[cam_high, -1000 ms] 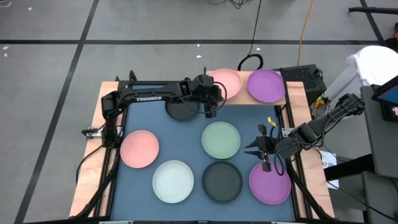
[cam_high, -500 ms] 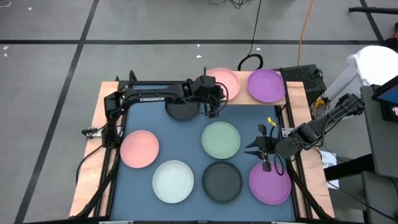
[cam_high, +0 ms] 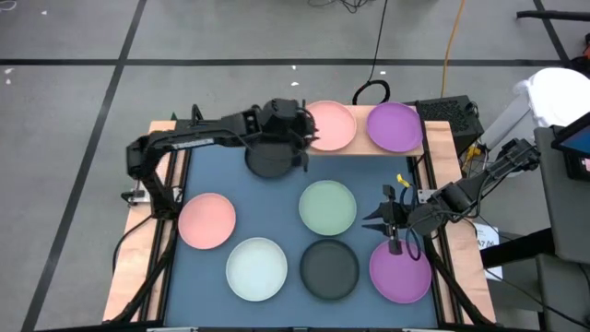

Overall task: Place and stack plates onto a shelf
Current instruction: Put the right pink plate on the shelf

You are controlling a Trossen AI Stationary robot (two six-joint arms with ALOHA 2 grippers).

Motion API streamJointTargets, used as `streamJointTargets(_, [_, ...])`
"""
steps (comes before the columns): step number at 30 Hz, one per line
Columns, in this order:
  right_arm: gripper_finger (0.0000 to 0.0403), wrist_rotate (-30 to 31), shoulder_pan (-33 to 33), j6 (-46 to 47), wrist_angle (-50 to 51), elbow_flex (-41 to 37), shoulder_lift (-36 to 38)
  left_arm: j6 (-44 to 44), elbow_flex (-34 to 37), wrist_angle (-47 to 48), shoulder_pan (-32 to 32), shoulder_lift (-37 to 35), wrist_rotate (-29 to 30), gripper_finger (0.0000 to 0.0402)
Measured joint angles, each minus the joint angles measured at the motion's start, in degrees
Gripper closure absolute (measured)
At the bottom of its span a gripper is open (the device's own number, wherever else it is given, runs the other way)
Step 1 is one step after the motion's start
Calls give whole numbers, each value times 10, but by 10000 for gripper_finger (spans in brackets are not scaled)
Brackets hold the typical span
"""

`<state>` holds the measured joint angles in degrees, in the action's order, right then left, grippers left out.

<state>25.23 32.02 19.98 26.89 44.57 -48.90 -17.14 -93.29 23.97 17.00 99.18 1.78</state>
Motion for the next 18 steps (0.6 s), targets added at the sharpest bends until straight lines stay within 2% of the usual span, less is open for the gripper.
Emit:
streamJointTargets(5, [330,-3,11,10,-23,-18,0,13,86,-24,35,-55,-23,293])
streamJointTargets(9, [330,-5,20,5,-50,-23,0,29,215,-160,68,-89,-72,293])
streamJointTargets(11, [330,-6,23,-4,-62,-23,0,40,274,-275,82,-93,-101,293])
streamJointTargets(13, [330,-2,27,-8,-64,-24,0,54,327,-342,97,-99,-124,293])
streamJointTargets(18, [330,2,27,-9,-71,-24,0,67,398,-454,129,-99,-140,293])
